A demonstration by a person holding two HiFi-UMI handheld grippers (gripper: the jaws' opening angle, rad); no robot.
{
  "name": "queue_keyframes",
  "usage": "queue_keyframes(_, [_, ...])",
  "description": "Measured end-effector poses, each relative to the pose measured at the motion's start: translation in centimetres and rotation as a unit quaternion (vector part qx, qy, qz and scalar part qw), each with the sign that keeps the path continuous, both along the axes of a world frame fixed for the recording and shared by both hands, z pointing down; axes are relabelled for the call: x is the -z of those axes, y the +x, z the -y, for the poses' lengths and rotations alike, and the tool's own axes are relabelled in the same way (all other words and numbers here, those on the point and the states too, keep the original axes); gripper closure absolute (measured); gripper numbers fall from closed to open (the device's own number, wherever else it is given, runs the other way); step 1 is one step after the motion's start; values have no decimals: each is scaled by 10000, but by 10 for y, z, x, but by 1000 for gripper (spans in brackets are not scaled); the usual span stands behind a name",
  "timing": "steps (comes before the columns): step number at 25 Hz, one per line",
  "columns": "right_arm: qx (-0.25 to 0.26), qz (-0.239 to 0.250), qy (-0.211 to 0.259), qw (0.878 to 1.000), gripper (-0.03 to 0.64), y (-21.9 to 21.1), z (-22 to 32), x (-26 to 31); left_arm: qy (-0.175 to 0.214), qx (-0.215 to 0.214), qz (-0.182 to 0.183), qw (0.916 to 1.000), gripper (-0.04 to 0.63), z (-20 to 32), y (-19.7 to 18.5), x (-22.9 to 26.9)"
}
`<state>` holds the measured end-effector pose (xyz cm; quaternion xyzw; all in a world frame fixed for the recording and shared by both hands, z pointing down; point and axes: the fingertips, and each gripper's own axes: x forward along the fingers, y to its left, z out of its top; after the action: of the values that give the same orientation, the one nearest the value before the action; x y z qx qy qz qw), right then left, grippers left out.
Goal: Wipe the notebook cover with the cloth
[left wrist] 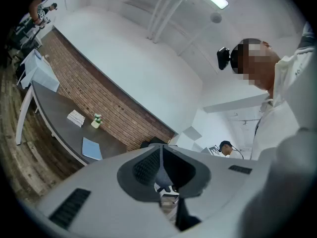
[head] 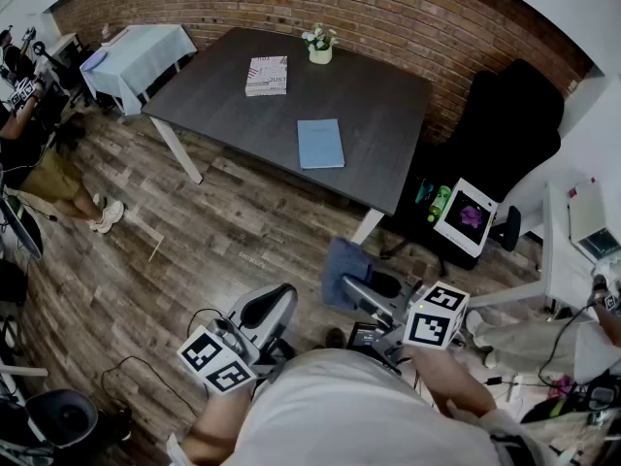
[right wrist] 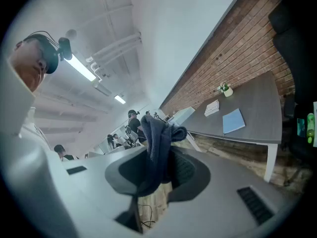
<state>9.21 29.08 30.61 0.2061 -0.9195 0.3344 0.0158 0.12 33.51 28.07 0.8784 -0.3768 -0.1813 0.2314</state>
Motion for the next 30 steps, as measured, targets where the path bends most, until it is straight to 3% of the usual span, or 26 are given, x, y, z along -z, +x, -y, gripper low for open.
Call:
queue_keyframes(12, [30,-145,72,9999,506,-10,-3,1,-77,-50,-23,10000,568,-3,-7,-4])
queue_keyframes(30, [-463,-279,-85,9985,506,-49,-6,-12,-258,-331,-65,9991,568,-13,-55,-22])
